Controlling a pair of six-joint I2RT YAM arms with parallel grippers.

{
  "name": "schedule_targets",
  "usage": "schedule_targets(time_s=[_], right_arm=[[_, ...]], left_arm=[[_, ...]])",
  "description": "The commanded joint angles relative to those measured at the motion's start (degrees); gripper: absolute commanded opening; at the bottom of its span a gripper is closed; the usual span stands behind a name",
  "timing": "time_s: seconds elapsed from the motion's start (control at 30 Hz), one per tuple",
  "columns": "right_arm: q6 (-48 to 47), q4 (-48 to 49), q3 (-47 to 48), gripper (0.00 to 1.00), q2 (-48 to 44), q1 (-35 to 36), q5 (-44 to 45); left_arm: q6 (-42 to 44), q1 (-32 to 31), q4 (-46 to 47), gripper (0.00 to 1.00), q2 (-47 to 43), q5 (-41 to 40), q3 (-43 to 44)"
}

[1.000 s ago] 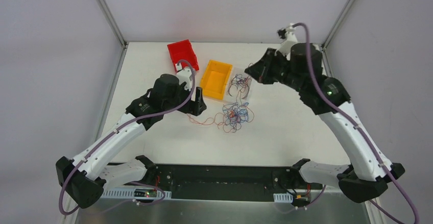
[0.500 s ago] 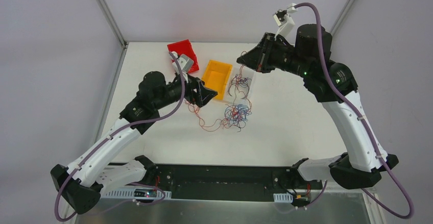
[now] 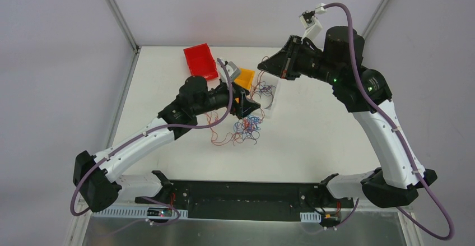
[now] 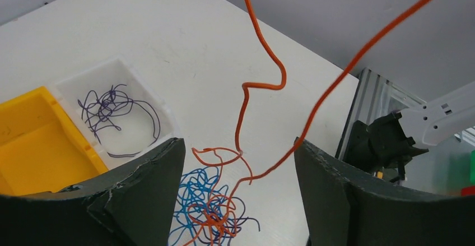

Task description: Untangle the cables

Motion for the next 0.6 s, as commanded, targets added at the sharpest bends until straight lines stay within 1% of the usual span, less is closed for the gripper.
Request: schedule_targets(time_s=[0.0, 0.07, 0.1, 0.13, 0.17, 0.2, 0.23, 0.27, 0.3, 0.33, 0.37, 0.4, 0.47, 0.5, 0.57], right_arm=[[1.5, 3.4, 0.5, 0.00, -1.1, 0.0, -1.0], [1.5, 3.4, 0.3, 0.00, -1.4, 0.0, -0.7], [1.4, 3.4, 0.0, 0.00, -1.6, 0.0, -0.6], [1.4, 3.4, -0.4, 0.00, -1.7, 0.0, -0.6], [1.2, 3.4, -0.9, 0.00, -2.0, -0.1, -0.6], [0.8, 3.0, -1.9, 0.00, -2.6, -0.1, 0.1], [0.1, 2.6, -3.0, 0.07, -3.4, -0.3, 1.0], [-0.7, 2.4, -4.8, 0.26, -4.6, -0.3, 2.5], [-1.4, 2.3, -7.3, 0.49, -6.0, -0.7, 4.5], [-2.0, 2.4, -9.9, 0.62, -7.7, -1.1, 6.4], [-2.8, 2.5, -13.4, 0.69, -9.3, -1.9, 7.9], [-3.4, 2.7, -17.0, 0.72, -10.9, -2.8, 8.6], [-4.4, 4.1, -25.3, 0.74, -14.4, -4.9, 8.8], [-4.6, 5.6, -29.6, 0.74, -16.4, -5.5, 8.7], [-3.9, 10.3, -39.7, 0.71, -20.8, -6.0, 7.8]], left_arm=[[1.4, -0.5, 5.2, 0.60, 2.4, -0.8, 3.9], [1.3, -0.5, 5.2, 0.45, 3.3, -2.5, 4.1], [1.1, -0.5, 5.8, 0.36, 3.7, -2.9, 4.3], [0.9, -0.5, 6.4, 0.24, 4.1, -3.1, 4.5], [0.5, -0.5, 6.6, 0.07, 4.5, -3.3, 5.0], [-0.2, -0.5, 6.6, 0.00, 5.0, -3.8, 5.5], [-0.7, -0.5, 6.2, 0.00, 5.3, -4.1, 6.1], [-1.1, -0.5, 5.8, 0.00, 5.5, -4.2, 6.5], [-1.7, -0.5, 4.8, 0.00, 5.6, -4.5, 7.0], [-2.3, -0.5, 3.5, 0.00, 5.4, -4.9, 7.4], [-3.1, -0.5, 2.2, 0.00, 5.2, -5.7, 7.9], [-4.0, -0.4, 0.8, 0.00, 5.0, -6.6, 8.3], [-6.6, -0.1, -1.9, 0.00, 4.3, -8.9, 9.1], [-8.0, 0.4, -2.9, 0.00, 4.0, -9.8, 9.4], [-10.3, 0.9, -3.6, 0.00, 3.3, -11.1, 9.6]])
